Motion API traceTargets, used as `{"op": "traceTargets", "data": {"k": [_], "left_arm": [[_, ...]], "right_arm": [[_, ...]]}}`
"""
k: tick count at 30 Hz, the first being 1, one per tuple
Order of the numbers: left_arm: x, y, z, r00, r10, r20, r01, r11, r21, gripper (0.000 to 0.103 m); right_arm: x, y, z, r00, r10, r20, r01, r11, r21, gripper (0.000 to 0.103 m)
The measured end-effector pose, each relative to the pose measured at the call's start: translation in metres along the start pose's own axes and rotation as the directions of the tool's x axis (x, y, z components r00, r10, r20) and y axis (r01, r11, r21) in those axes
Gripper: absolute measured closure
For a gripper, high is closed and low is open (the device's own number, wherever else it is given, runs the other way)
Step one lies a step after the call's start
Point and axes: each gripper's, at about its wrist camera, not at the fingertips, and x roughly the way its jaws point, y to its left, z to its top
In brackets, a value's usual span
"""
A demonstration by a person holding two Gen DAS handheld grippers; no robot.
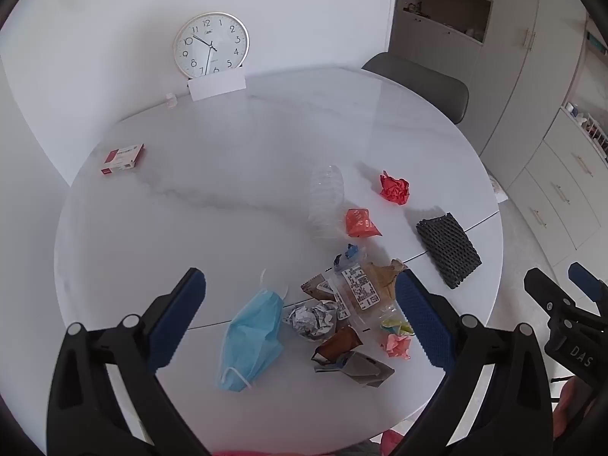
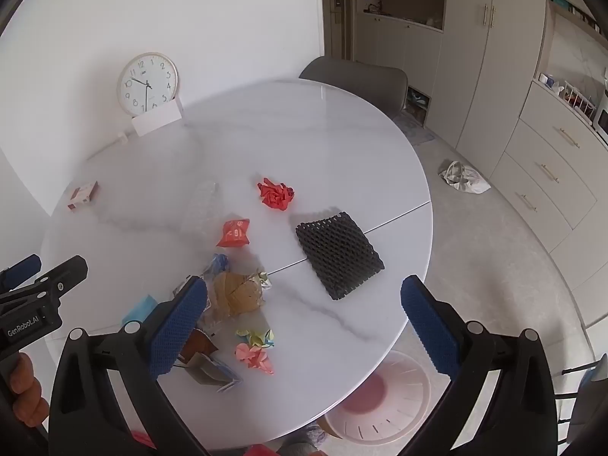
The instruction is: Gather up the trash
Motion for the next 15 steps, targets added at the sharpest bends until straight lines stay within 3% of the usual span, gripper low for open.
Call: {"op": "traceTargets", "data": {"k": [15], "left_arm": [[0.0000, 0.0009, 0.0002, 1.000, -0.001, -0.003, 0.001, 1.000, -0.001, 0.007]], "right_arm": [[-0.0014, 0.0020, -0.0035, 1.000, -0.003, 0.000, 0.003, 1.000, -0.005, 0.002]]}}
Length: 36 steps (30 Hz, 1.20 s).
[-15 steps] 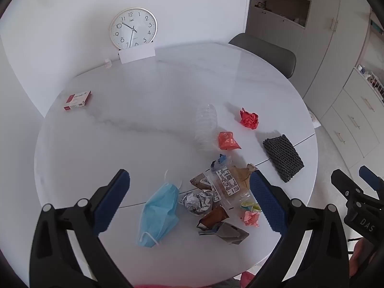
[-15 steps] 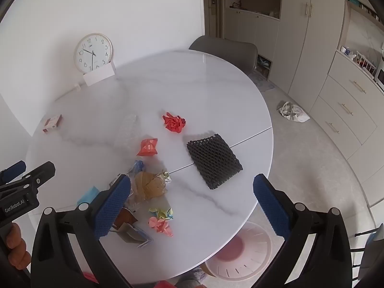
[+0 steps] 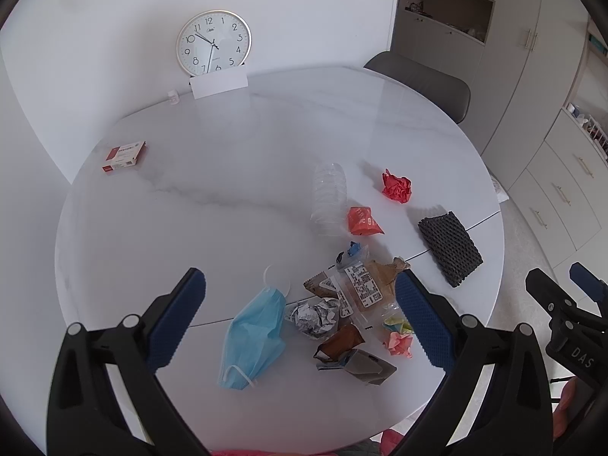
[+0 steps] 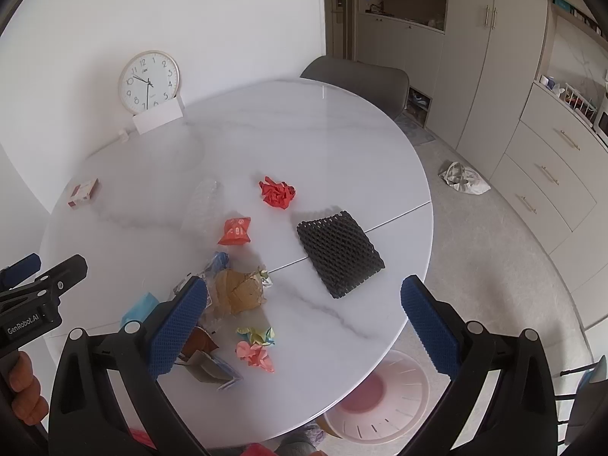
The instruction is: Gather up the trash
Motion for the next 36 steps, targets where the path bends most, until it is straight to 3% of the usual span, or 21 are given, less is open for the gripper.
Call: {"op": "traceTargets", "data": {"k": [36], "left_arm": [[-0.001, 0.009, -0.009, 1.000, 0.004, -0.014, -0.004, 1.000, -0.006, 0.007]], "right_arm": [[-0.001, 0.000, -0.006, 1.000, -0.003, -0.003, 0.003, 1.000, 0.006, 0.002]]}}
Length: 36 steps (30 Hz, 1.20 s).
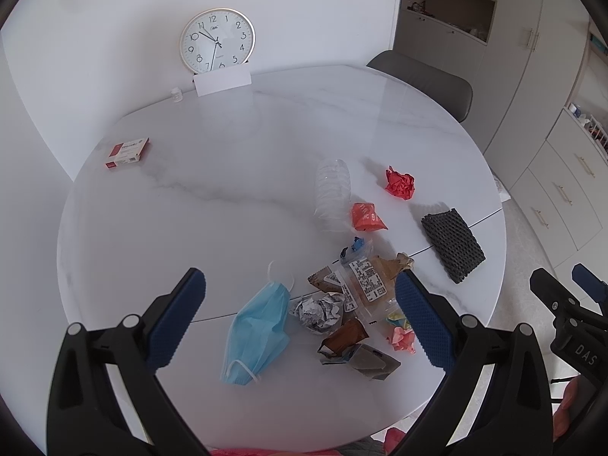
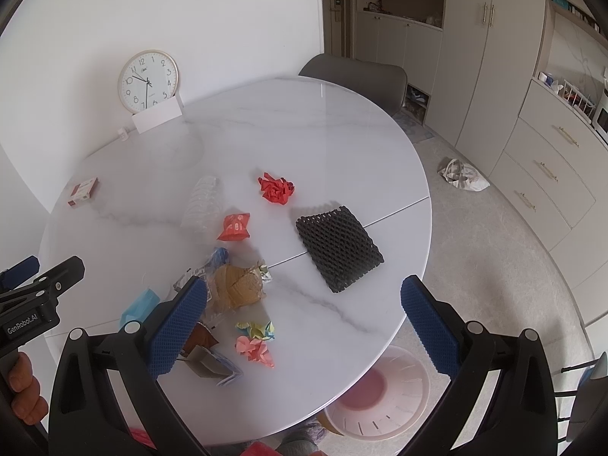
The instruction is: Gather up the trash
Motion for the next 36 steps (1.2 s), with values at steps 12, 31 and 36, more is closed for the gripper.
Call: {"op": "traceTargets", "data": {"k": [12, 31, 36], "left_arm": [[0.043, 0.037, -0.028, 0.998, -0.045, -0.051, 0.048, 0.997, 0.061, 0.007], [0.173, 0.048, -0.091, 0.967, -0.033, -0.253, 0.101, 0.960, 0.261, 0.041], [0.172, 0.053, -0.086, 0.964, -0.094, -0.250, 0.153, 0.961, 0.231, 0.079]], "right_arm": [[0.027, -0.018, -0.020, 0.998, -0.027, -0.056, 0.030, 0.998, 0.054, 0.002], [0.090, -0.028, -0.057, 0.973, -0.062, -0.220, 0.084, 0.992, 0.095, 0.002], [0.108, -0.022, -0.038, 0.981, -0.053, -0.184, 0.066, 0.996, 0.062, 0.002]]}}
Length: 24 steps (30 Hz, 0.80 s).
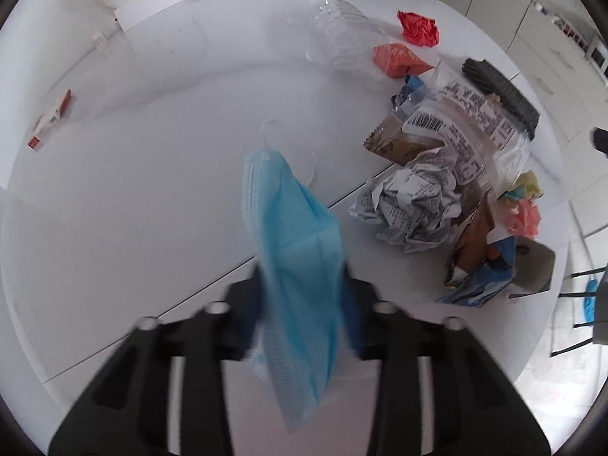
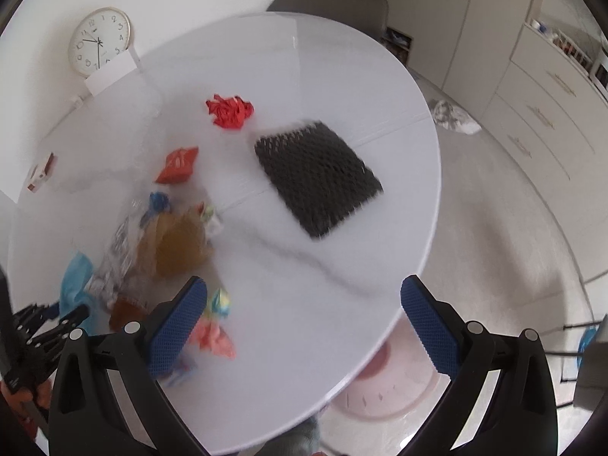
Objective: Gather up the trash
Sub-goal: 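Grasp the blue face mask with the left tool while the right tool grasps the black foam net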
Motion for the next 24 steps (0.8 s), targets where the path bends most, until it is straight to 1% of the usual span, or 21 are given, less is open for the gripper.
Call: {"op": "traceTargets", "data": {"k": [2, 3, 4, 5, 6, 7, 8, 10, 13, 15, 17, 19, 22, 24], "left_arm": [[-0.001, 0.007, 0.003, 1.000, -0.027, 0.008, 0.027, 0.999, -0.025, 0.084], [-0.002, 0.010, 0.005, 0.999, -0.039, 0.013, 0.039, 0.999, -0.029, 0.084], [-0.005, 0.013, 0.007, 0.999, -0.051, 0.017, 0.051, 0.998, -0.025, 0.084], [-0.007, 0.016, 0.009, 0.998, -0.064, 0.022, 0.065, 0.998, -0.020, 0.084], [-0.011, 0.018, 0.011, 0.997, -0.076, 0.030, 0.077, 0.997, -0.011, 0.084], [-0.016, 0.021, 0.014, 0.996, -0.081, 0.037, 0.081, 0.997, 0.003, 0.084], [-0.020, 0.023, 0.016, 0.996, -0.085, 0.041, 0.084, 0.996, 0.014, 0.084], [-0.032, 0.024, 0.023, 0.994, -0.090, 0.058, 0.088, 0.995, 0.044, 0.084], [-0.052, 0.025, 0.031, 0.990, -0.105, 0.090, 0.098, 0.992, 0.077, 0.084], [-0.065, 0.023, 0.037, 0.988, -0.104, 0.118, 0.093, 0.991, 0.097, 0.084], [-0.077, 0.019, 0.042, 0.983, -0.117, 0.140, 0.103, 0.989, 0.106, 0.084], [-0.087, 0.014, 0.044, 0.979, -0.128, 0.159, 0.110, 0.987, 0.118, 0.084], [-0.101, 0.007, 0.045, 0.973, -0.142, 0.180, 0.118, 0.983, 0.141, 0.084], [-0.108, -0.003, 0.046, 0.971, -0.139, 0.196, 0.108, 0.981, 0.161, 0.084]], "right_arm": [[0.015, 0.001, 0.014, 1.000, -0.008, 0.010, 0.008, 1.000, -0.016, 0.002], [0.025, 0.002, 0.023, 1.000, -0.007, 0.012, 0.007, 1.000, -0.028, 0.002], [0.037, 0.003, 0.032, 1.000, -0.015, 0.013, 0.016, 0.999, -0.040, 0.006], [0.045, 0.004, 0.037, 1.000, -0.025, 0.009, 0.025, 0.998, -0.051, 0.017], [0.057, 0.006, 0.044, 1.000, -0.023, -0.002, 0.023, 0.997, -0.070, 0.021], [0.072, 0.009, 0.051, 1.000, -0.017, -0.023, 0.014, 0.995, -0.098, 0.029], [0.079, 0.011, 0.054, 0.999, -0.028, -0.034, 0.024, 0.994, -0.109, 0.036], [0.102, 0.014, 0.059, 0.996, -0.065, -0.068, 0.056, 0.990, -0.131, 0.039], [0.117, 0.012, 0.060, 0.992, -0.068, -0.104, 0.054, 0.990, -0.132, 0.049], [0.117, 0.011, 0.060, 0.993, -0.072, -0.092, 0.058, 0.988, -0.145, 0.051], [0.114, 0.010, 0.060, 0.995, -0.045, -0.087, 0.032, 0.989, -0.143, 0.069], [0.112, 0.007, 0.061, 0.996, 0.020, -0.089, -0.031, 0.992, -0.124, 0.086], [0.109, 0.001, 0.060, 0.995, 0.044, -0.086, -0.053, 0.993, -0.107, 0.089], [0.103, -0.004, 0.058, 0.993, 0.085, -0.076, -0.092, 0.993, -0.081, 0.090]]}}
